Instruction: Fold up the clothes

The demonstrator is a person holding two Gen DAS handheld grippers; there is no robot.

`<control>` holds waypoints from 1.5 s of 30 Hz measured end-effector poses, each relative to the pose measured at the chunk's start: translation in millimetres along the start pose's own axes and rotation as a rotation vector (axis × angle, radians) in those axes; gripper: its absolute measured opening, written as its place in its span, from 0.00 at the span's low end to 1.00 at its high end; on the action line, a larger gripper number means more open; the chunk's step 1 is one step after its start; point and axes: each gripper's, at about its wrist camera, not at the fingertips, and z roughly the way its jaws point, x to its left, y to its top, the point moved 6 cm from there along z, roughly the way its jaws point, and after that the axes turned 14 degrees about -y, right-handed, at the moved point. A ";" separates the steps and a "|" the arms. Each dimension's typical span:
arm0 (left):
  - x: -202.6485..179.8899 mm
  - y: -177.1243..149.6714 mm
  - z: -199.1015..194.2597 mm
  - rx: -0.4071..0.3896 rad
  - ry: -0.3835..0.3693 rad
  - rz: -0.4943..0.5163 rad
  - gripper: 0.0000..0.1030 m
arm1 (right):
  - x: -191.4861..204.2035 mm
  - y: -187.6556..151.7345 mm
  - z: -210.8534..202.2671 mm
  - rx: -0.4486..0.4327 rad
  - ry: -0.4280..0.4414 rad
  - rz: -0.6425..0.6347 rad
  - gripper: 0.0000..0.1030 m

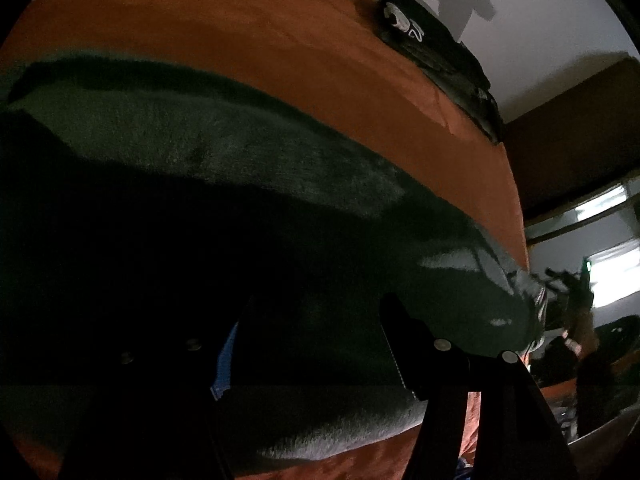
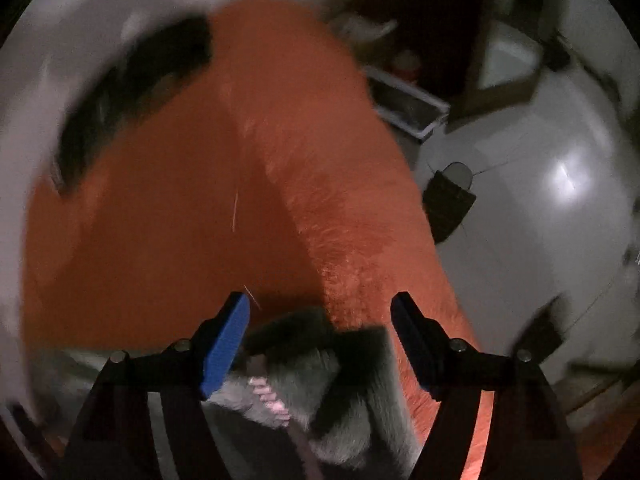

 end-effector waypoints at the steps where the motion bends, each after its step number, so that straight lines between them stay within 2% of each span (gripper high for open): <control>1: -0.7 -0.7 0.4 0.002 0.005 0.006 0.63 | 7.3 2.6 11.5 0.062 -0.020 -0.044 0.60; 2: -1.1 -1.5 0.8 0.005 0.010 0.011 0.63 | 13.8 3.0 25.0 0.134 -0.028 -0.077 0.41; 3: 0.0 -2.5 1.5 0.009 0.010 0.007 0.63 | 20.4 0.8 35.0 0.201 -0.028 -0.108 0.13; 5: 2.2 -2.9 2.3 0.011 0.009 -0.004 0.63 | 31.3 -2.7 50.6 0.312 -0.031 -0.160 0.12; 7: 4.5 -3.0 1.9 0.010 0.006 -0.014 0.63 | 33.2 -1.7 50.2 0.319 -0.041 -0.155 0.09; 9: 5.8 -2.0 0.5 0.010 0.010 -0.012 0.63 | 28.2 3.5 41.8 0.270 -0.044 -0.102 0.07; 12: 10.0 -2.6 -2.9 0.004 0.017 -0.012 0.63 | 5.9 9.2 22.8 0.154 -0.037 0.039 0.06; 14: 14.3 -4.2 -2.1 0.005 0.019 -0.017 0.63 | -9.1 6.7 24.2 0.117 -0.042 0.114 0.06; 17: 21.1 -7.8 3.1 0.017 0.024 -0.020 0.63 | -17.6 -4.5 53.6 0.172 -0.070 0.142 0.06; 19: 18.9 -8.2 2.8 0.017 0.029 -0.011 0.63 | -17.5 -3.2 63.5 0.168 -0.090 0.129 0.06; 21: 15.8 -7.7 1.9 0.019 0.035 -0.001 0.63 | -19.0 -2.9 64.5 0.147 -0.114 0.125 0.06; 24: 14.8 -5.6 -3.7 0.011 0.029 -0.003 0.63 | -22.2 5.9 59.0 0.093 -0.210 0.059 0.00; 26: 16.1 -4.7 -9.0 0.001 0.024 -0.012 0.63 | -30.9 9.9 44.7 0.059 -0.175 0.089 0.00; 28: 17.5 -4.4 -14.1 -0.009 0.018 -0.024 0.63 | -40.9 2.7 15.4 0.000 -0.038 0.185 0.00; 29: 18.1 -4.0 -16.6 -0.014 0.016 -0.029 0.63 | -44.2 -4.2 0.6 -0.032 0.015 0.215 0.02; 31: 17.6 -0.9 -20.2 -0.026 0.008 -0.034 0.63 | -40.8 -24.0 -14.6 -0.057 0.076 0.211 0.21; 32: 17.4 0.7 -22.0 -0.032 0.004 -0.036 0.63 | -38.5 -34.9 -20.3 -0.065 0.104 0.207 0.45; 33: 17.1 2.3 -23.9 -0.038 0.001 -0.039 0.63 | -35.2 -44.0 -22.1 -0.067 0.120 0.196 0.58; 34: 16.9 3.9 -25.7 -0.044 -0.003 -0.041 0.63 | -30.3 -50.2 -18.0 -0.058 0.119 0.175 0.59; 35: 16.6 5.7 -27.2 -0.050 -0.006 -0.042 0.63 | -26.8 -55.2 -12.8 -0.054 0.106 0.149 0.58; 37: 14.6 12.2 -25.4 -0.053 0.009 -0.022 0.63 | -21.8 -57.8 2.4 -0.070 0.053 0.091 0.24; 38: 14.6 14.8 -24.1 -0.055 0.016 -0.018 0.63 | -20.6 -59.0 6.1 -0.071 0.034 0.081 0.03; 39: 14.8 18.3 -23.5 -0.063 0.019 -0.020 0.63 | -18.9 -58.2 3.9 -0.093 0.025 0.083 0.03; 43: 13.0 22.3 -23.3 -0.087 0.009 -0.034 0.63 | -20.9 -47.6 -37.2 -0.295 0.046 0.092 0.03; 45: 16.5 19.7 -24.3 -0.090 0.033 -0.032 0.63 | -20.5 -42.6 -45.8 -0.339 0.029 0.090 0.03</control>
